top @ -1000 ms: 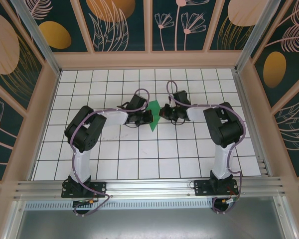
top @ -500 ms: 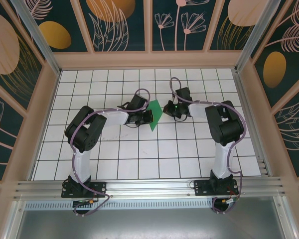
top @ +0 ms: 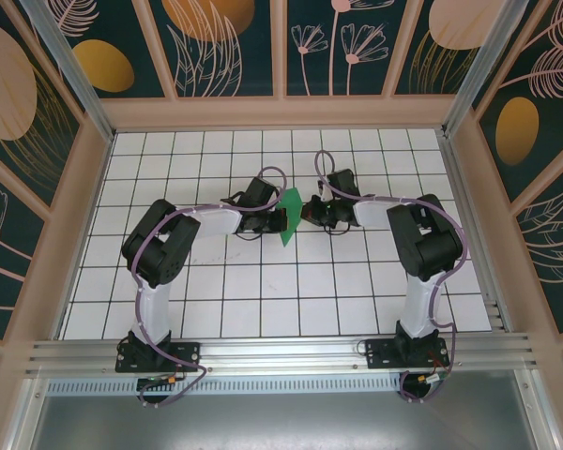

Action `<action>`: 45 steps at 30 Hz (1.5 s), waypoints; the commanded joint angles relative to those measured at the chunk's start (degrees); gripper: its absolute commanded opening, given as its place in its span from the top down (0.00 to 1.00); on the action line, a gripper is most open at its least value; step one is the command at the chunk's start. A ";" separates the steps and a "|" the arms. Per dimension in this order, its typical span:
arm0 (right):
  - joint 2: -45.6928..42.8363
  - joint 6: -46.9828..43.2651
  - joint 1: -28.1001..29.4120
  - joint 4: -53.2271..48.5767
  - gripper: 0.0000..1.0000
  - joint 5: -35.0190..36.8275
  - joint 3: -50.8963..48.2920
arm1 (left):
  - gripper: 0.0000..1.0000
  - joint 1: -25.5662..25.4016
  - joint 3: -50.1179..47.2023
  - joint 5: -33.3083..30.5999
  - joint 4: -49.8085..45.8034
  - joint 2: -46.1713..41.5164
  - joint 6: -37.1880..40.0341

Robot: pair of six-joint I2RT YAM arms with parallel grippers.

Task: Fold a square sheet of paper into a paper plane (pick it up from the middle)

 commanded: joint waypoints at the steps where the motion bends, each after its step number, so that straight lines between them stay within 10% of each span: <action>1: 0.18 -0.96 0.35 1.07 1.00 -2.77 0.22 | 1.00 0.40 -0.73 -2.15 -4.64 -0.47 4.41; 12: 3.59 0.81 1.88 -0.54 1.00 -1.12 0.61 | 0.98 0.46 -2.85 -0.29 -2.28 -4.80 6.34; 27: -1.37 17.65 9.72 1.24 1.00 6.05 -5.19 | 0.87 0.36 -22.80 4.62 13.66 -21.89 -16.88; 45: -2.70 13.24 9.32 5.06 1.00 2.56 -4.36 | 0.98 0.33 -25.40 1.56 8.79 -15.62 -19.76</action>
